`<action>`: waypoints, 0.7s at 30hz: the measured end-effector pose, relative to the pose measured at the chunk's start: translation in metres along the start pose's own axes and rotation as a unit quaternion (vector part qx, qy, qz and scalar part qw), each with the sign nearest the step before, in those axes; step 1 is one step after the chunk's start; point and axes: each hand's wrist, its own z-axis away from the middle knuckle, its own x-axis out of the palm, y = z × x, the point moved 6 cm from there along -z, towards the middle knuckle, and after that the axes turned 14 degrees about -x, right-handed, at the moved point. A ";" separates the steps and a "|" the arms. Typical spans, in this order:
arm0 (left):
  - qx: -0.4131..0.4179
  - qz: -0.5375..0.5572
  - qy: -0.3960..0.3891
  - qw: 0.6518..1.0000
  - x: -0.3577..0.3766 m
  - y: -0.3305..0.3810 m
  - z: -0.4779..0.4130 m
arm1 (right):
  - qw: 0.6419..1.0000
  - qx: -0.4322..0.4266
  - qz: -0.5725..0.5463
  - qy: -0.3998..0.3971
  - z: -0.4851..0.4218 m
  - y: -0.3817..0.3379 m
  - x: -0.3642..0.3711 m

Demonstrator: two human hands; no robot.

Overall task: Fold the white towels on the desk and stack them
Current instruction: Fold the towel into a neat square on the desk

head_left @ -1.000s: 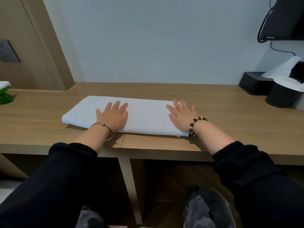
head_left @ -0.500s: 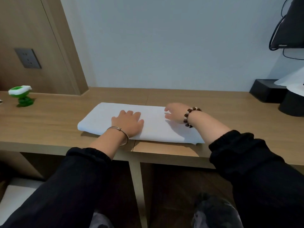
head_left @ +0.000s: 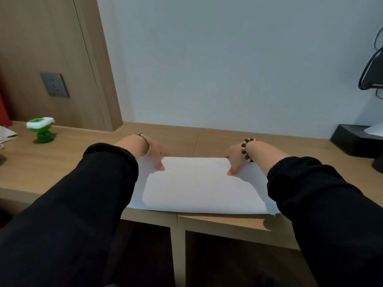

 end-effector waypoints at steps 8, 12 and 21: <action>-0.013 0.024 0.275 0.961 -0.066 0.007 0.030 | 0.971 0.027 -0.070 0.226 0.029 0.006 -0.059; 0.030 0.020 0.502 0.864 -0.098 0.013 0.069 | 0.897 0.032 0.107 0.427 0.066 0.009 -0.092; 0.162 -0.097 0.399 0.897 0.030 0.057 0.071 | 0.934 -0.074 0.115 0.330 0.065 -0.007 0.043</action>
